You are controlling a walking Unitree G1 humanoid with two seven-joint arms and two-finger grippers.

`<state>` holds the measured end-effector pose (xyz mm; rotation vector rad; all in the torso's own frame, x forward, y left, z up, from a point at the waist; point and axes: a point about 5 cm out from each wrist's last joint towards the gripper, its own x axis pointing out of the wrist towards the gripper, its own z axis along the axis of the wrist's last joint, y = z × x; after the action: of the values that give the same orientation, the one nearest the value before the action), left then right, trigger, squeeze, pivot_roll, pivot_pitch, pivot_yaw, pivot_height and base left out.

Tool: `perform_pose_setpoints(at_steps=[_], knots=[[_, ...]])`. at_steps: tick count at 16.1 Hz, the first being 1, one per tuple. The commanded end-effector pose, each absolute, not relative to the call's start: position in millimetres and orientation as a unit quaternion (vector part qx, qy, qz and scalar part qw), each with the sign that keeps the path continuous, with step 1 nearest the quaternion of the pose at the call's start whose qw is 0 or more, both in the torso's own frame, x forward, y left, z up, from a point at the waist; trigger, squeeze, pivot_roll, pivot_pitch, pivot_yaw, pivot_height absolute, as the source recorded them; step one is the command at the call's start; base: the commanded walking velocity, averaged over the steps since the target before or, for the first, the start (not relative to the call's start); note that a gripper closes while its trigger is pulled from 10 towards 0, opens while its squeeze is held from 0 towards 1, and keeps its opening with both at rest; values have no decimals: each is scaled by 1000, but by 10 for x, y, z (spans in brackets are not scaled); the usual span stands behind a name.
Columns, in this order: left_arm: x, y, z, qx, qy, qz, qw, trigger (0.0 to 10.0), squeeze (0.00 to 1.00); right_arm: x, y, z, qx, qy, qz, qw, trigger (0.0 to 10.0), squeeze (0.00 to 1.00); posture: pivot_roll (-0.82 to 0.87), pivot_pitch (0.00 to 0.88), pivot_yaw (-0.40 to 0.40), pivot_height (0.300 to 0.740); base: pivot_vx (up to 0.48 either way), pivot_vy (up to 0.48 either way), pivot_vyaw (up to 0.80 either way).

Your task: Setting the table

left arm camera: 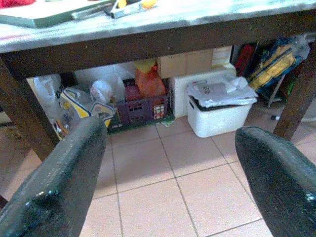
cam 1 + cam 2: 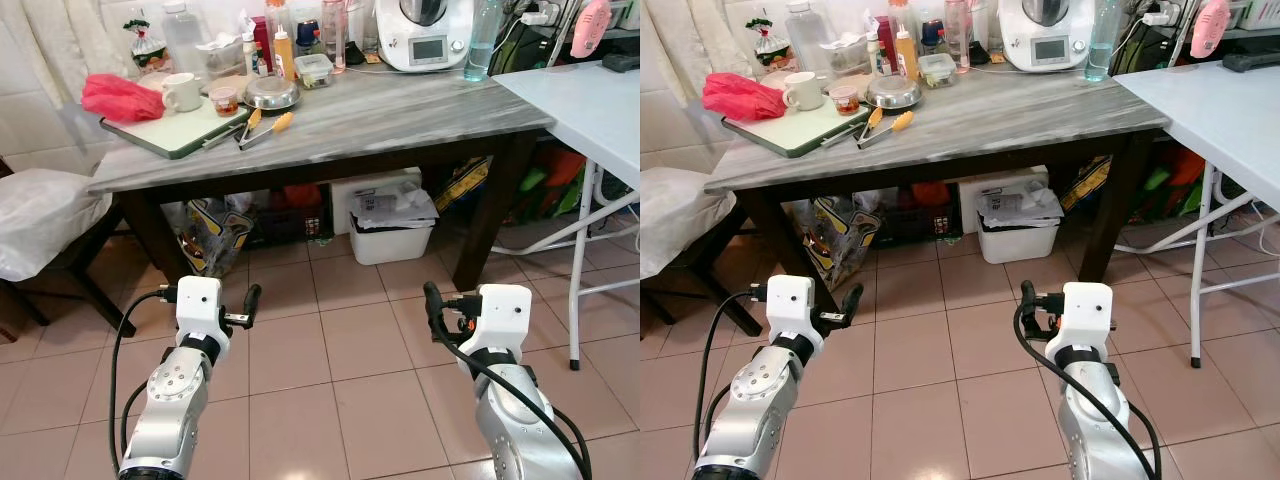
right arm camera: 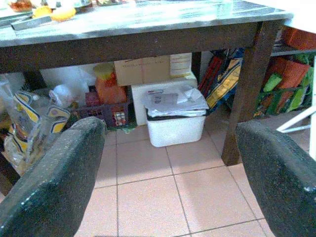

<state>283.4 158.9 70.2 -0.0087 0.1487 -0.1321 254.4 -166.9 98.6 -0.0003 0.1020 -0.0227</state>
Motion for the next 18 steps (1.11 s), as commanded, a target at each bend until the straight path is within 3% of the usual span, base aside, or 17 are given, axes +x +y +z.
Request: perform_pose_setpoints(at_steps=[1, 8, 18], knots=[[2893, 1574, 722, 6, 71, -67, 995, 10000, 0, 2615, -1573, 1023, 4, 38, 4, 999, 10000, 0, -69, 0, 92, 740, 0, 0, 0], [2930, 1535, 719, 12, 71, -73, 995, 10000, 0, 2650, -1547, 1023, 6, 33, 9, 999, 10000, 0, -67, 0, 95, 740, 0, 0, 800], [2910, 1502, 684, 12, 74, -83, 994, 10000, 0, 2643, -1596, 1013, 4, 35, 3, 999, 10000, 0, -70, 0, 79, 740, 0, 0, 0]])
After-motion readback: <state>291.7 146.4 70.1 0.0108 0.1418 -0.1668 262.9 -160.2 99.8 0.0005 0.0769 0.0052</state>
